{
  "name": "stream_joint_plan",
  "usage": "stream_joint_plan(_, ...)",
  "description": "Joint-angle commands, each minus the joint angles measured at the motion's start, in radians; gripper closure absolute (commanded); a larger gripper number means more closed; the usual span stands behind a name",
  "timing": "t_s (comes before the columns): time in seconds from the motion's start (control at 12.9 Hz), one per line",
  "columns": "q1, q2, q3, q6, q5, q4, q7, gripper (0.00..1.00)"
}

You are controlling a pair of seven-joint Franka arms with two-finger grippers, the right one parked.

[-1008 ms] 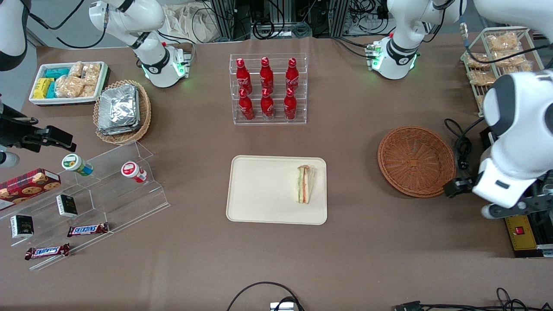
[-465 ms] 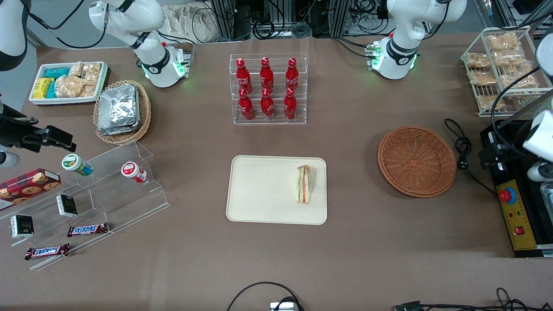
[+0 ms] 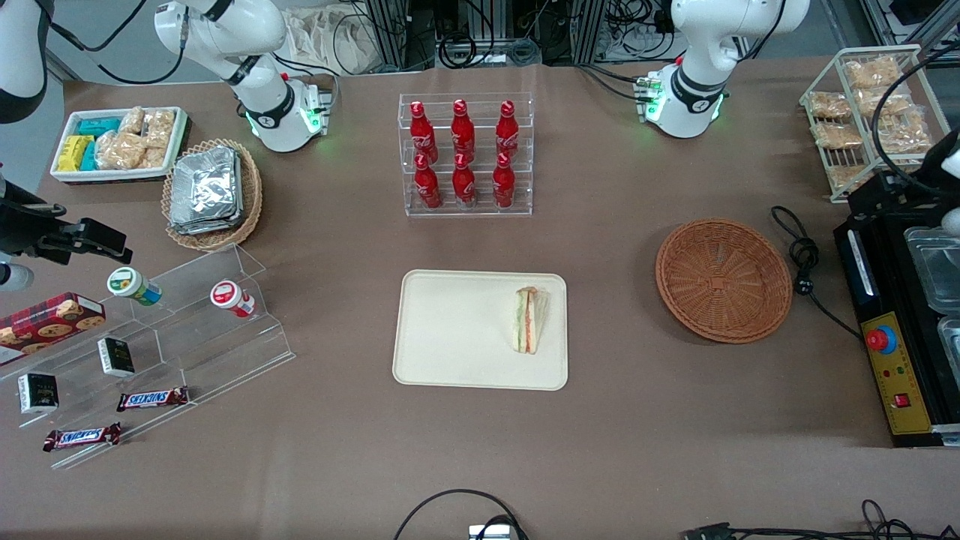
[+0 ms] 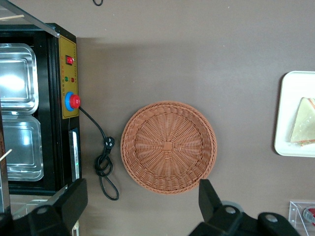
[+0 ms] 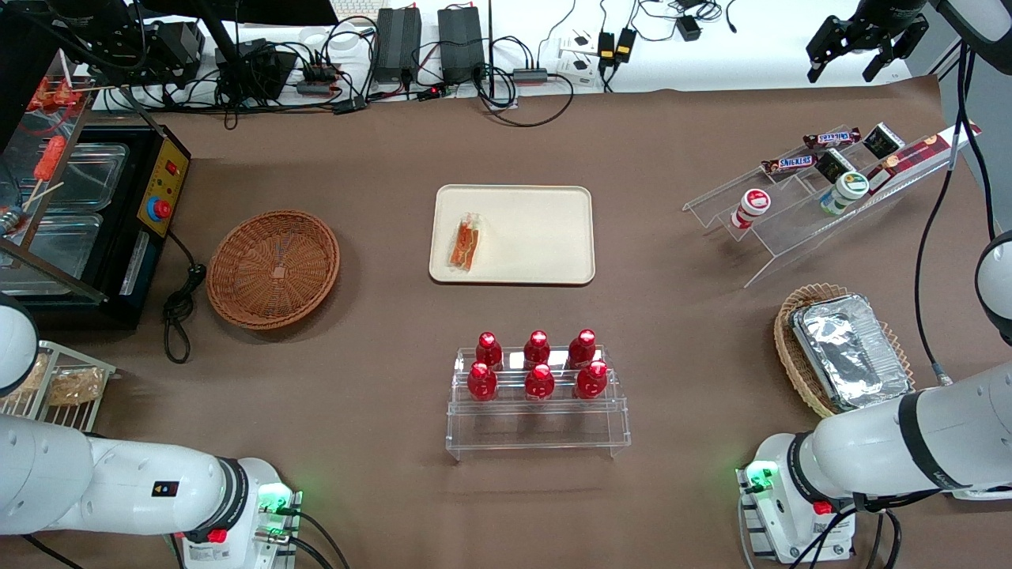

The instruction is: Place sandwich from basket to tray

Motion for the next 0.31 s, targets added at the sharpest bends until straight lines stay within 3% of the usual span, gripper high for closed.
stream_joint_plan(0.0, 0.088, -0.06, -0.096, -0.005, -0.013, -0.059, 0.008, 0.0)
stream_joint_plan(0.23, 0.113, -0.093, -0.106, -0.017, -0.055, -0.092, 0.009, 0.0)
